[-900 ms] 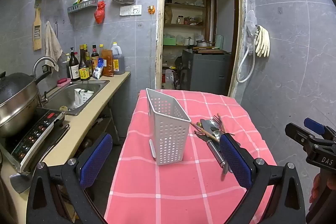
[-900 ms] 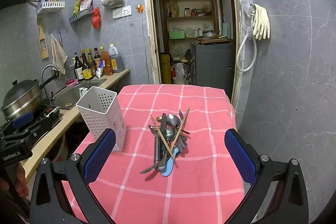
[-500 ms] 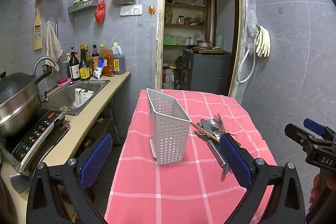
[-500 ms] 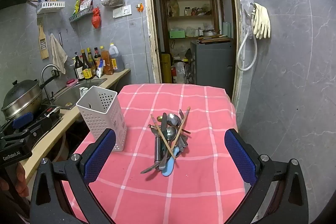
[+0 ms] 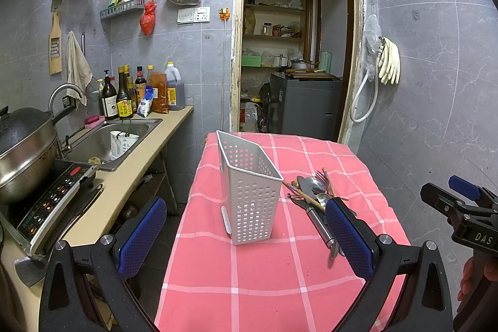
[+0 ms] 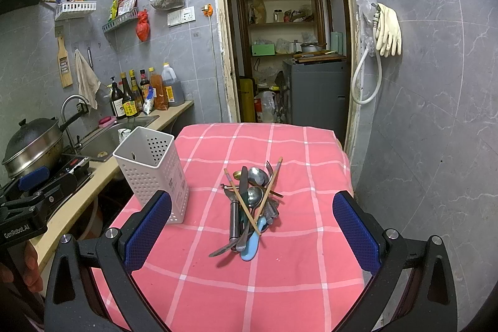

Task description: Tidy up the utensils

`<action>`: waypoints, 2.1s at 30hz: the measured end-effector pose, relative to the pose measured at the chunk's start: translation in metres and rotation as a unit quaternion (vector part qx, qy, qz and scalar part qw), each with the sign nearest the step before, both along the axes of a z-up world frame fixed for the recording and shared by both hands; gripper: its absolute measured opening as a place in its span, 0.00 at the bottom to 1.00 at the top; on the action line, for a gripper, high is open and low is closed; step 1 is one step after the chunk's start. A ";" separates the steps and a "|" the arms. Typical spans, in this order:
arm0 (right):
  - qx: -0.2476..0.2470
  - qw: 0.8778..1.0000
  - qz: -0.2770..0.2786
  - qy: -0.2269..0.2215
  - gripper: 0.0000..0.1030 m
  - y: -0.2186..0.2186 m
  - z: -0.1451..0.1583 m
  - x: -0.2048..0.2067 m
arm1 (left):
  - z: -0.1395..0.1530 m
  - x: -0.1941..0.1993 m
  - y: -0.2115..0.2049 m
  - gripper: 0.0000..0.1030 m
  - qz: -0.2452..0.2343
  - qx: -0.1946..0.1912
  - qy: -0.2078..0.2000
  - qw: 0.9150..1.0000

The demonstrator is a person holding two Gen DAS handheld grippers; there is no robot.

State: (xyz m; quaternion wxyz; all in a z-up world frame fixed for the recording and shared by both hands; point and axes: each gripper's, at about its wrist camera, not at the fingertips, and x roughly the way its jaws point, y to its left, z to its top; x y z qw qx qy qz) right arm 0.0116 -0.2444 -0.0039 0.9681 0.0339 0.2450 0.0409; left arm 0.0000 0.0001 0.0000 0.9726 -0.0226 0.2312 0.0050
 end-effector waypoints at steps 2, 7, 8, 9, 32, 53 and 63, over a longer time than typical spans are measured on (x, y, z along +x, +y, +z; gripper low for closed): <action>0.000 1.000 0.000 0.000 0.99 0.000 0.000 0.000 | 0.000 0.000 0.000 1.00 0.000 0.000 0.000 1.000; 0.000 1.000 0.000 0.001 0.99 0.000 0.000 0.000 | 0.000 0.000 0.000 1.00 0.000 0.000 0.000 1.000; 0.000 1.000 0.000 0.001 0.99 0.000 0.000 0.000 | 0.000 0.000 0.000 1.00 0.000 0.000 0.000 1.000; 0.000 1.000 0.000 0.000 0.99 0.000 0.000 0.000 | 0.000 0.000 0.000 1.00 0.000 0.000 0.000 1.000; 0.001 1.000 0.000 0.002 0.99 0.001 -0.003 0.001 | 0.000 0.000 0.000 1.00 0.000 0.000 0.000 1.000; 0.001 1.000 0.000 0.003 0.99 0.003 -0.003 0.002 | 0.000 0.000 0.000 1.00 0.000 0.000 0.000 1.000; 0.000 1.000 0.001 0.005 0.99 0.003 -0.005 0.003 | 0.000 0.000 0.001 1.00 0.002 -0.001 0.003 1.000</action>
